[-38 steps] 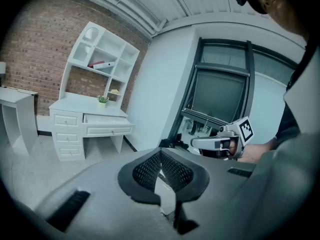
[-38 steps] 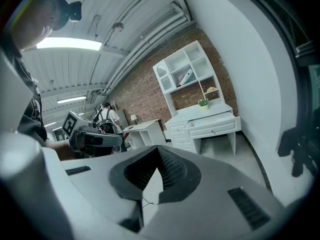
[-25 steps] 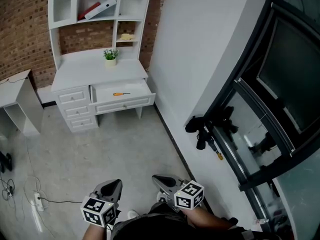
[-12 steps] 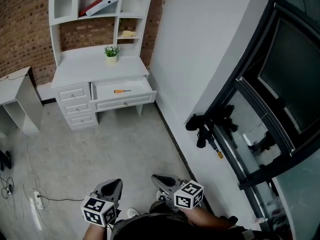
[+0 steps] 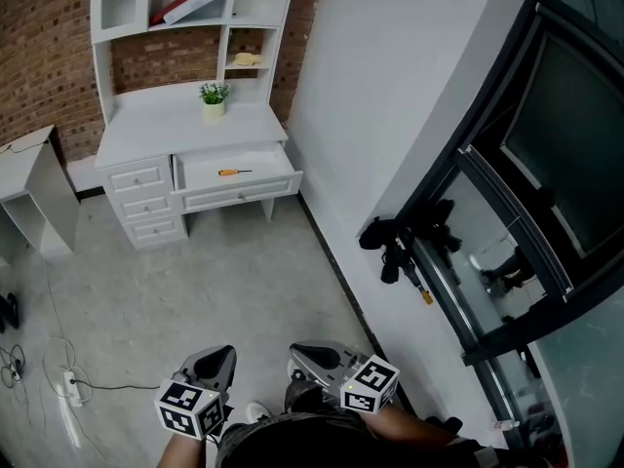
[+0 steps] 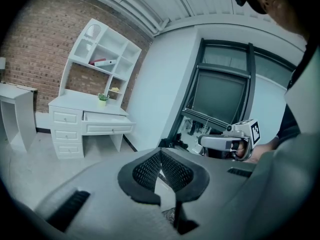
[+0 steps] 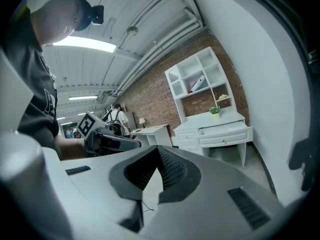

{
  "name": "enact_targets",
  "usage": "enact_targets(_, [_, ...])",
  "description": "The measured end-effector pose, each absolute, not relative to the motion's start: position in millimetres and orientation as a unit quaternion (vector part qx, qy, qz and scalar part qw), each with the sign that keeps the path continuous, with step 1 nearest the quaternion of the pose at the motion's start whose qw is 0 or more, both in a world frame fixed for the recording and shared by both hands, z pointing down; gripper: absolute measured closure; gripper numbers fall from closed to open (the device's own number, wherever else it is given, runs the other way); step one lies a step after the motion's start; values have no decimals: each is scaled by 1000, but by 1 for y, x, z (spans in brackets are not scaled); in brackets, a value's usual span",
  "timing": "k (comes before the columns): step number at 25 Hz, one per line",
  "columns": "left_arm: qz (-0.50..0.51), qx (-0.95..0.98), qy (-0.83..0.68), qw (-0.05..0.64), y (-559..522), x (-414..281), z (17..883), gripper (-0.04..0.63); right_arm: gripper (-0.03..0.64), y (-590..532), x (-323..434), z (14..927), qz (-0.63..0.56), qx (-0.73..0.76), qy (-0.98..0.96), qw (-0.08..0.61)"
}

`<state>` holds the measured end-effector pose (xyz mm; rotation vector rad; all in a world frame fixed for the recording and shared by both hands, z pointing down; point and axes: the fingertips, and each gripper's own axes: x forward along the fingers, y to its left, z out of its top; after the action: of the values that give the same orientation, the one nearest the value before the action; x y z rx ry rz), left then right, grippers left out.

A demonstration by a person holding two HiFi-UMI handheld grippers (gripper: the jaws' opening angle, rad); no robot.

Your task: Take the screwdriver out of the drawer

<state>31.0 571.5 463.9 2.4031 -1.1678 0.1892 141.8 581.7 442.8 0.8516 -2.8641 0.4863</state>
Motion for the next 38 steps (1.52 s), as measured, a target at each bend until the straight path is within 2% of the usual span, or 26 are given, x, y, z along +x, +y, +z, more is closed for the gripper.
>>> enact_targets(14, [80, 861, -445, 234, 528, 30, 476, 578, 615, 519, 152, 474, 217, 288, -929, 81])
enact_targets(38, [95, 845, -475, 224, 311, 33, 455, 578, 615, 282, 152, 457, 223, 277, -932, 71])
